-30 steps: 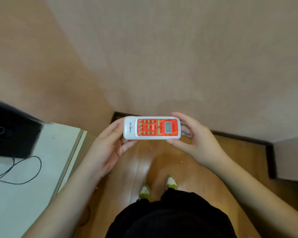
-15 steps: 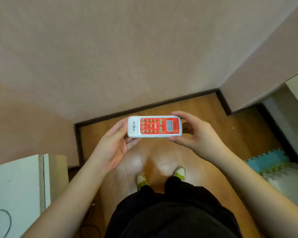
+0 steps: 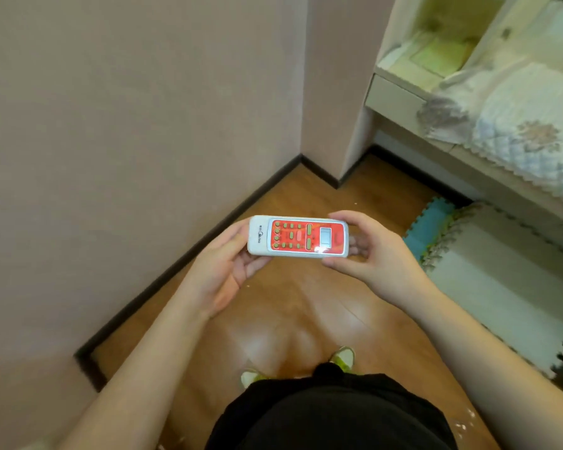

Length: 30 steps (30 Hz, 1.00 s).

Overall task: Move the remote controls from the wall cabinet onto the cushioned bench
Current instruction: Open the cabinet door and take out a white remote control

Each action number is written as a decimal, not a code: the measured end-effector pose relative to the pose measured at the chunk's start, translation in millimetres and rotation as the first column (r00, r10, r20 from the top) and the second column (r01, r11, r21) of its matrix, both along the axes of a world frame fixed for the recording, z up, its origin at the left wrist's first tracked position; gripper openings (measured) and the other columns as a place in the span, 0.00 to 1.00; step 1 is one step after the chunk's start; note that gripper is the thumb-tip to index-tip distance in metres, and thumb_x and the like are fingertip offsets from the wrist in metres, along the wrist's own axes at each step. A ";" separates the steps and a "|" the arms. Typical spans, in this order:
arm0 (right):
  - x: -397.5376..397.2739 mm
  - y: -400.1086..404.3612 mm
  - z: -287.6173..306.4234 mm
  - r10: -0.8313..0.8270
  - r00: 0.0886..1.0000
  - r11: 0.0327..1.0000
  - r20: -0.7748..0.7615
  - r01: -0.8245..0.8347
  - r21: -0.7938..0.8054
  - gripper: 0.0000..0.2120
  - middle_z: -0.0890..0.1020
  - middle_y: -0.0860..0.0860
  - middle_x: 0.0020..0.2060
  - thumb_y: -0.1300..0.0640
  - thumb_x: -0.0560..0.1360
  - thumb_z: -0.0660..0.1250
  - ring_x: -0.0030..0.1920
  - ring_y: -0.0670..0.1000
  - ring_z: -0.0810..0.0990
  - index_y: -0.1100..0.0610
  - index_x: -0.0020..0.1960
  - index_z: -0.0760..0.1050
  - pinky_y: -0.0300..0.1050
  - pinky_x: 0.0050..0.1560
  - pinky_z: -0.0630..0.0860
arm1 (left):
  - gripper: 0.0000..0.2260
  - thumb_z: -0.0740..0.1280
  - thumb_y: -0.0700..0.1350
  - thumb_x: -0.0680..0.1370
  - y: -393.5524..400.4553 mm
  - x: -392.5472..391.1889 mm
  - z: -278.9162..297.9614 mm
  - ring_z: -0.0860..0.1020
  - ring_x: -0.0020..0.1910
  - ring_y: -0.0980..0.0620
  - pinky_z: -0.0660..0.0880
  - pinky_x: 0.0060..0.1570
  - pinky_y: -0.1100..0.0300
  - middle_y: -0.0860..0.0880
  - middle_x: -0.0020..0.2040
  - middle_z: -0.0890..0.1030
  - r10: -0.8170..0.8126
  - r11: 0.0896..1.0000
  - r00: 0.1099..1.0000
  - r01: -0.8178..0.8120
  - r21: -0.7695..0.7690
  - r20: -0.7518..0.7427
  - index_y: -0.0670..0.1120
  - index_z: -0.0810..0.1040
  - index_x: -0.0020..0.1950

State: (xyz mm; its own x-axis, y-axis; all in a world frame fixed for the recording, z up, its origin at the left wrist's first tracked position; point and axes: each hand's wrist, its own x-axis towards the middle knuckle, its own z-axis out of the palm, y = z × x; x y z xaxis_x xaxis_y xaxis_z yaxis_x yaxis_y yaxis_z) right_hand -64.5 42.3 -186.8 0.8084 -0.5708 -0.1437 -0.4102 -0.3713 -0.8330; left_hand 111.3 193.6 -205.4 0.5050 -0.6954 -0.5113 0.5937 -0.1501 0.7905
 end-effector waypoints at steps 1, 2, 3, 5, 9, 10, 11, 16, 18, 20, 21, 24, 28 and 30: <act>-14.8 -13.8 1.0 -0.035 0.999 0.999 0.001 0.035 -0.003 0.27 0.78 0.41 0.56 0.51 0.68 0.76 0.52 0.39 0.79 0.43 0.62 0.68 0.25 0.47 0.74 | 0.13 0.57 0.44 0.82 -19.4 -10.2 2.6 0.83 0.51 0.52 0.80 0.45 0.60 0.47 0.54 0.84 -0.038 0.999 0.999 0.038 -0.003 0.012 0.46 0.76 0.63; -28.8 -26.6 1.7 -0.069 0.998 0.998 0.002 0.069 0.000 0.27 0.78 0.41 0.56 0.51 0.68 0.76 0.52 0.39 0.79 0.43 0.63 0.68 0.25 0.46 0.74 | 0.13 0.57 0.44 0.82 -37.8 -20.1 4.8 0.83 0.51 0.53 0.80 0.46 0.60 0.48 0.54 0.84 -0.071 0.997 0.997 0.072 -0.004 0.027 0.46 0.76 0.63; -42.0 -38.8 1.6 -0.103 0.995 0.995 0.003 0.103 0.011 0.27 0.78 0.40 0.56 0.51 0.68 0.76 0.52 0.39 0.79 0.43 0.63 0.68 0.25 0.46 0.74 | 0.13 0.57 0.44 0.82 -55.6 -29.8 7.1 0.83 0.50 0.53 0.80 0.46 0.60 0.48 0.54 0.84 -0.098 0.995 0.994 0.099 -0.003 0.036 0.46 0.76 0.63; -65.0 -60.7 1.7 -0.160 0.987 0.987 0.011 0.160 0.032 0.28 0.78 0.40 0.56 0.50 0.68 0.76 0.52 0.40 0.79 0.44 0.64 0.68 0.25 0.47 0.75 | 0.13 0.58 0.44 0.82 -87.4 -48.1 11.1 0.83 0.50 0.53 0.80 0.45 0.60 0.48 0.53 0.84 -0.134 0.991 0.990 0.134 0.003 0.045 0.46 0.76 0.63; -98.8 -96.5 2.2 -0.232 0.972 0.971 0.047 0.228 0.069 0.29 0.79 0.44 0.57 0.53 0.67 0.76 0.54 0.43 0.80 0.46 0.64 0.69 0.38 0.55 0.78 | 0.11 0.59 0.44 0.82 -136.7 -74.6 14.3 0.83 0.51 0.52 0.81 0.46 0.59 0.47 0.53 0.85 -0.200 0.980 0.979 0.199 0.028 0.039 0.47 0.78 0.60; -105.5 -103.9 1.4 -0.242 0.969 0.968 0.054 0.238 0.077 0.29 0.79 0.44 0.57 0.53 0.67 0.76 0.54 0.43 0.80 0.47 0.64 0.69 0.41 0.56 0.78 | 0.11 0.59 0.44 0.81 -146.8 -78.5 14.3 0.83 0.51 0.52 0.81 0.47 0.59 0.47 0.53 0.85 -0.218 0.976 0.975 0.217 0.034 0.040 0.47 0.78 0.60; -110.9 -111.1 0.2 -0.252 0.966 0.965 0.060 0.247 0.085 0.29 0.79 0.45 0.57 0.53 0.67 0.76 0.54 0.44 0.80 0.46 0.64 0.69 0.44 0.57 0.79 | 0.11 0.59 0.44 0.81 -157.1 -81.2 14.4 0.83 0.52 0.51 0.81 0.49 0.58 0.46 0.53 0.85 -0.238 0.971 0.970 0.236 0.039 0.040 0.47 0.78 0.60; -117.0 -142.5 -9.6 -0.327 0.944 0.939 0.040 0.320 0.126 0.28 0.79 0.45 0.57 0.54 0.68 0.75 0.54 0.44 0.81 0.45 0.64 0.68 0.42 0.56 0.79 | 0.11 0.62 0.47 0.80 -206.3 -79.6 11.8 0.81 0.56 0.50 0.78 0.55 0.54 0.46 0.55 0.84 -0.359 0.932 0.930 0.354 0.074 0.077 0.47 0.79 0.59; -111.7 -153.8 -14.9 -0.364 0.930 0.924 0.045 0.354 0.142 0.27 0.80 0.45 0.56 0.54 0.68 0.75 0.53 0.43 0.81 0.44 0.63 0.68 0.41 0.55 0.79 | 0.11 0.61 0.47 0.80 -226.0 -73.2 7.5 0.82 0.56 0.50 0.77 0.55 0.53 0.47 0.55 0.84 -0.381 0.923 0.921 0.375 0.080 0.078 0.47 0.79 0.59; -103.6 -166.5 -18.7 -0.402 0.915 0.908 0.040 0.394 0.142 0.27 0.80 0.45 0.56 0.55 0.68 0.76 0.53 0.43 0.81 0.43 0.62 0.68 0.39 0.54 0.79 | 0.11 0.61 0.47 0.80 -245.8 -63.6 3.0 0.82 0.56 0.50 0.78 0.54 0.53 0.47 0.54 0.84 -0.393 0.918 0.917 0.387 0.084 0.064 0.47 0.79 0.59; -98.8 -174.3 -20.5 -0.419 0.907 0.902 0.041 0.411 0.135 0.27 0.80 0.45 0.56 0.55 0.68 0.76 0.53 0.43 0.81 0.43 0.62 0.68 0.40 0.54 0.79 | 0.11 0.61 0.47 0.81 -256.2 -57.9 0.6 0.81 0.56 0.50 0.78 0.54 0.53 0.47 0.54 0.84 -0.403 0.914 0.914 0.398 0.081 0.053 0.47 0.78 0.60; -82.3 -199.4 -24.7 -0.469 0.883 0.879 0.022 0.464 0.108 0.29 0.80 0.47 0.56 0.55 0.68 0.76 0.51 0.44 0.82 0.43 0.64 0.68 0.40 0.53 0.79 | 0.12 0.61 0.47 0.81 -288.1 -37.4 -4.7 0.81 0.57 0.50 0.78 0.56 0.52 0.47 0.55 0.84 -0.431 0.900 0.902 0.430 0.064 -0.005 0.47 0.77 0.62; -53.7 -229.4 -25.2 -0.522 0.853 0.851 0.000 0.521 0.062 0.30 0.81 0.47 0.56 0.55 0.68 0.76 0.49 0.42 0.82 0.45 0.66 0.69 0.31 0.49 0.77 | 0.14 0.59 0.47 0.82 -328.9 -4.2 -9.2 0.81 0.58 0.50 0.75 0.59 0.51 0.47 0.56 0.84 -0.489 0.871 0.872 0.489 0.048 -0.023 0.47 0.76 0.65; -41.7 -240.4 -26.0 -0.552 0.834 0.832 -0.003 0.551 0.066 0.30 0.80 0.47 0.56 0.55 0.68 0.76 0.49 0.43 0.82 0.46 0.66 0.69 0.36 0.51 0.79 | 0.14 0.58 0.46 0.82 -348.1 10.9 -12.1 0.81 0.57 0.50 0.78 0.55 0.54 0.47 0.56 0.84 -0.527 0.848 0.849 0.528 0.053 -0.030 0.47 0.75 0.65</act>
